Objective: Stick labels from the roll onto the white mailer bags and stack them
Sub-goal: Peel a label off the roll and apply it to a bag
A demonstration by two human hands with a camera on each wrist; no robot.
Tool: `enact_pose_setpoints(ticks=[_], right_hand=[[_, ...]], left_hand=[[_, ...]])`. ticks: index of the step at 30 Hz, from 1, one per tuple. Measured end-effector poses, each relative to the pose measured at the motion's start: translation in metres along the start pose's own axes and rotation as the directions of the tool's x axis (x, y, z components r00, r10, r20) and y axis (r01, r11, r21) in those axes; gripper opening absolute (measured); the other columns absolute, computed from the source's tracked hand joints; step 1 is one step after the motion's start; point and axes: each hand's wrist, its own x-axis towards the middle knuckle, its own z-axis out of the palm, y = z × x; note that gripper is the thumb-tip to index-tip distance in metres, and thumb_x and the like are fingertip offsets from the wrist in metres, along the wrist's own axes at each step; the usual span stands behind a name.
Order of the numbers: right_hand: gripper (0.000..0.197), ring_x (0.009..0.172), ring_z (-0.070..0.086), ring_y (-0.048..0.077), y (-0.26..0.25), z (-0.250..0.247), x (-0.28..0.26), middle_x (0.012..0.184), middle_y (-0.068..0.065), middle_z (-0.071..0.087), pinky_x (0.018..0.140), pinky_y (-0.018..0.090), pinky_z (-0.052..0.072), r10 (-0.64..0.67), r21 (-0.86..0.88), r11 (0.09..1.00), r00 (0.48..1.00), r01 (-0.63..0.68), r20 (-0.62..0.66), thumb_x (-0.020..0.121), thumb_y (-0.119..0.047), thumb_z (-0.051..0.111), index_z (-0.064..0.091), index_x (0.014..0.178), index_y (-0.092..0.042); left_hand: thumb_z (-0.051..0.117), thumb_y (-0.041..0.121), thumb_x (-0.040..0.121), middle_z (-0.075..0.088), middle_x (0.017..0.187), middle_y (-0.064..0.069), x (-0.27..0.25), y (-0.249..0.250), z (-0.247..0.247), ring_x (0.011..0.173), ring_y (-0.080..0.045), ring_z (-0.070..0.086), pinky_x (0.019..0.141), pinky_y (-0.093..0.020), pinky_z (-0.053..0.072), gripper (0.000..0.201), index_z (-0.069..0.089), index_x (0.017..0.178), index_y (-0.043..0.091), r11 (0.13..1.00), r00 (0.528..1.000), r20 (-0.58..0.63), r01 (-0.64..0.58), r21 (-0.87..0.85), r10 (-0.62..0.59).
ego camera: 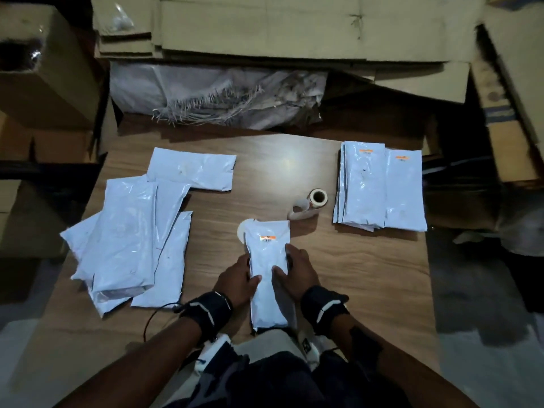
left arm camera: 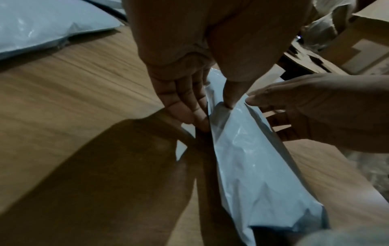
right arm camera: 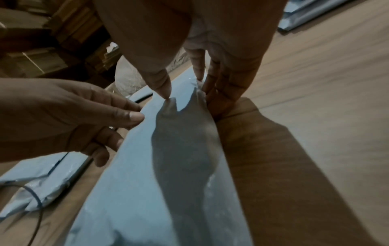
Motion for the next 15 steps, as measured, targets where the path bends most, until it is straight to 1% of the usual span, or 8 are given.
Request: enact_pose_setpoints(ticks=[1,3,5,9,10,12,14,15], right_hand=[[0.068,0.119,0.05,0.025,0.004,-0.002,-0.004,0.134,0.009,0.04,0.101,0.031,0.042,-0.006,0.036,0.999,1.0,0.007,-0.017,0.09,-0.032,0.064,0.031,0.147,-0.016],[0.068,0.116,0.053,0.023,0.012,-0.008,-0.013,0.132,0.006,0.04,0.099,0.033,0.045,0.003,0.109,0.994,0.998,0.003,-0.057,0.088,-0.032,0.067,0.033,0.146,-0.02],[0.068,0.114,0.055,0.022,0.023,-0.017,-0.024,0.133,0.004,0.04,0.098,0.034,0.047,0.021,0.139,0.99,0.995,-0.008,-0.095,0.087,-0.033,0.067,0.034,0.146,-0.022],[0.069,0.113,0.055,0.02,0.059,-0.044,-0.049,0.132,0.003,0.04,0.095,0.032,0.047,0.078,0.167,0.985,0.98,-0.047,-0.182,0.087,-0.032,0.067,0.034,0.147,-0.021],[0.069,0.112,0.055,0.021,0.068,-0.052,-0.054,0.132,0.003,0.04,0.094,0.031,0.047,0.097,0.172,0.983,0.976,-0.063,-0.195,0.087,-0.031,0.067,0.034,0.147,-0.021],[0.069,0.111,0.057,0.022,0.088,-0.074,-0.065,0.132,0.002,0.04,0.093,0.032,0.048,0.14,0.178,0.979,0.964,-0.1,-0.228,0.088,-0.031,0.067,0.034,0.147,-0.021],[0.068,0.112,0.057,0.022,0.107,-0.098,-0.074,0.132,0.002,0.041,0.094,0.033,0.048,0.176,0.179,0.975,0.946,-0.13,-0.271,0.088,-0.03,0.068,0.035,0.146,-0.022],[0.067,0.112,0.057,0.022,0.115,-0.109,-0.078,0.132,0.002,0.041,0.094,0.033,0.048,0.196,0.179,0.973,0.938,-0.148,-0.286,0.088,-0.03,0.068,0.035,0.146,-0.023]], left_hand=[[0.049,0.055,0.08,0.057,0.136,-0.002,-0.003,0.005,-0.001,0.116,-0.026,0.058,0.093,-0.031,0.044,0.075,0.033,0.146,0.023,1.0,1.0,0.0,-0.025,-0.001,0.025],[0.055,0.049,0.087,0.057,0.136,0.002,-0.008,0.016,0.0,0.116,-0.025,0.059,0.095,-0.032,0.045,0.067,0.032,0.146,0.028,0.998,0.998,-0.003,-0.066,0.003,0.066],[0.058,0.042,0.09,0.06,0.132,0.004,-0.011,0.03,0.007,0.113,-0.025,0.06,0.091,-0.031,0.046,0.062,0.031,0.145,0.03,0.993,0.994,0.007,-0.109,0.04,0.109],[0.06,0.041,0.089,0.06,0.132,0.004,-0.006,0.068,0.036,0.112,-0.024,0.06,0.083,-0.026,0.043,0.066,0.03,0.146,0.03,0.963,0.967,0.096,-0.245,0.109,0.235],[0.059,0.042,0.089,0.058,0.134,0.004,-0.002,0.077,0.044,0.114,-0.026,0.06,0.083,-0.026,0.042,0.069,0.026,0.148,0.03,0.954,0.959,0.122,-0.272,0.124,0.258],[0.055,0.05,0.088,0.055,0.139,0.001,0.007,0.099,0.066,0.115,-0.029,0.059,0.082,-0.028,0.043,0.084,0.01,0.154,0.026,0.932,0.933,0.195,-0.333,0.143,0.303],[0.052,0.055,0.086,0.056,0.138,-0.003,0.017,0.122,0.09,0.112,-0.032,0.06,0.079,-0.029,0.045,0.094,-0.002,0.155,0.022,0.914,0.909,0.253,-0.375,0.153,0.331],[0.053,0.054,0.087,0.057,0.136,-0.005,0.023,0.132,0.101,0.109,-0.033,0.06,0.079,-0.03,0.046,0.096,-0.006,0.155,0.02,0.909,0.905,0.269,-0.381,0.171,0.329]])
